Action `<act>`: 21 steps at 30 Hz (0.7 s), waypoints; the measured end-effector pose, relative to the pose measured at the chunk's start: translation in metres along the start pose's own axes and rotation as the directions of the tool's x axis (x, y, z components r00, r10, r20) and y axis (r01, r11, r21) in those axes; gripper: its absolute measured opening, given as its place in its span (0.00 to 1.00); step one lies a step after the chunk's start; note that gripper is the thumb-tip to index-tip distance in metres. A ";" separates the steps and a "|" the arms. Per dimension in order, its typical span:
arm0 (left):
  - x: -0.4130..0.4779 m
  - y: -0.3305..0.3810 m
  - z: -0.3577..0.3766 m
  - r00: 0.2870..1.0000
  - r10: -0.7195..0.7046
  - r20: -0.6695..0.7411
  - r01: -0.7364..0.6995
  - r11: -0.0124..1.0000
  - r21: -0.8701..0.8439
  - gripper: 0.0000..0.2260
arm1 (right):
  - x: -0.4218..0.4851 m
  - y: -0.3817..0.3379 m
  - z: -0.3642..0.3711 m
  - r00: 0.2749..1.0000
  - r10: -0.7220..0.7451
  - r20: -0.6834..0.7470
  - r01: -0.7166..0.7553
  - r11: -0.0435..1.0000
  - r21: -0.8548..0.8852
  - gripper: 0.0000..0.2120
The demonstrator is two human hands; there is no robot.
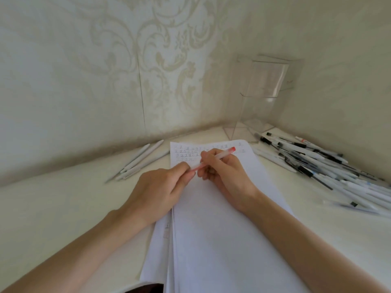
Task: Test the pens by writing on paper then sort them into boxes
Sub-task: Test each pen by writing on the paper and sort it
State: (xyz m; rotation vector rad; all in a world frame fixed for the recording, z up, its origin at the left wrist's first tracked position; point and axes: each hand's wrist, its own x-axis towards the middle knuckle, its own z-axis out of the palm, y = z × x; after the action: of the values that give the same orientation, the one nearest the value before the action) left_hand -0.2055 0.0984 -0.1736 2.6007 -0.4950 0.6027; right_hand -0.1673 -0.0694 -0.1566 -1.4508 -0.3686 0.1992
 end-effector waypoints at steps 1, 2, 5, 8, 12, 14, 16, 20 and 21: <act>0.000 -0.002 0.000 1.000 -0.001 -0.015 0.001 1.000 -0.003 0.18 | 0.000 0.000 0.001 1.000 0.000 0.001 0.000 1.000 0.022 0.13; 0.000 -0.003 -0.001 0.999 0.002 -0.034 -0.002 1.000 -0.009 0.18 | 0.000 0.000 0.001 1.000 -0.004 0.002 0.004 0.999 0.041 0.12; 0.001 -0.007 -0.003 0.997 -0.027 -0.068 0.026 1.000 -0.017 0.21 | -0.001 -0.001 0.003 1.000 -0.008 0.013 0.007 0.997 0.079 0.11; 0.001 -0.011 -0.003 0.993 -0.107 -0.052 0.109 0.994 0.026 0.26 | 0.001 -0.007 -0.003 0.998 0.046 -0.039 -0.042 0.996 0.076 0.14; 0.001 -0.014 -0.004 0.988 -0.156 -0.018 0.157 0.985 0.075 0.31 | 0.005 -0.015 -0.022 0.963 -0.013 -0.268 0.004 0.999 -0.032 0.12; 0.001 -0.010 -0.005 0.987 -0.141 0.078 0.133 0.986 0.102 0.33 | 0.008 -0.014 -0.027 0.940 -0.039 -0.338 -0.007 0.991 -0.135 0.07; 0.000 -0.009 -0.003 0.981 -0.087 0.176 0.062 0.988 0.140 0.35 | 0.017 -0.012 -0.025 0.938 -0.005 -0.347 -0.064 0.981 -0.185 0.07; 0.001 -0.013 0.001 0.973 -0.014 0.232 -0.038 0.975 0.220 0.37 | 0.040 -0.014 -0.006 0.977 0.056 -0.205 -0.126 0.929 -0.348 0.05; 0.001 -0.014 0.001 0.971 -0.019 0.237 -0.035 0.975 0.219 0.37 | 0.045 -0.011 -0.002 0.979 0.047 -0.198 -0.127 0.899 -0.419 0.08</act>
State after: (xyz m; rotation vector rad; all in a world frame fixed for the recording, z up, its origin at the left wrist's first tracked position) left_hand -0.1986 0.1094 -0.1785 2.9045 -0.5400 0.3659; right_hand -0.1263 -0.0566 -0.1401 -1.9104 -0.2009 0.0539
